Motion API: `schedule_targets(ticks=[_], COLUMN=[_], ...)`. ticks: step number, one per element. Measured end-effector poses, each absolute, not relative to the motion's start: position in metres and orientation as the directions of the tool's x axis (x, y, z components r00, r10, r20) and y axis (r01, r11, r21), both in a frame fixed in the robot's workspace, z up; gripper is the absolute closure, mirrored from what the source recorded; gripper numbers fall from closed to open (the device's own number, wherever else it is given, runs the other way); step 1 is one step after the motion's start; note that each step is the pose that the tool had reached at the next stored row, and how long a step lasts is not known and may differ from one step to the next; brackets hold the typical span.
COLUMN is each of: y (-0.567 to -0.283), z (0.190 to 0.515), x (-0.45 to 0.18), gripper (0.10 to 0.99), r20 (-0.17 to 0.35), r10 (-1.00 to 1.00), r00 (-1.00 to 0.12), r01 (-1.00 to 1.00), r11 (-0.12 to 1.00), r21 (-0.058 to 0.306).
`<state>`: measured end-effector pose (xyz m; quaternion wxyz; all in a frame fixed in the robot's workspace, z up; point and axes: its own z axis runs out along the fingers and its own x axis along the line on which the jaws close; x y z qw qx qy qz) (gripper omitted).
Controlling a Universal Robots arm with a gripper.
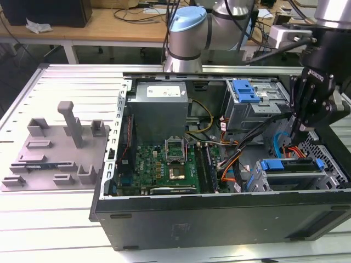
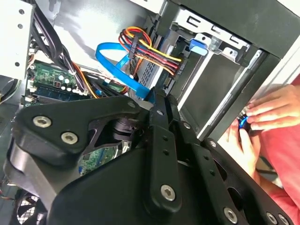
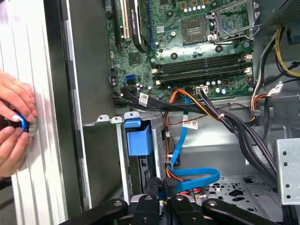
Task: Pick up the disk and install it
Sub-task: 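Insert the second disk wire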
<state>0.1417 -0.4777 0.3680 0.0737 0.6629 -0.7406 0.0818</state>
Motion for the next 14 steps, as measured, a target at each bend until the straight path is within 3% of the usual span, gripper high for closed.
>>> schedule_targets(ticks=[4, 14], y=[-0.508, -0.521], z=[0.365, 0.361], x=[0.142, 0.139], gripper=[0.925, 0.925], r20=[0.131, 0.045], r10=[-0.985, -0.997], r00=[-0.11, -0.07], r01=[-0.994, -0.997], r11=[0.109, 0.069], r21=[-0.017, -0.028])
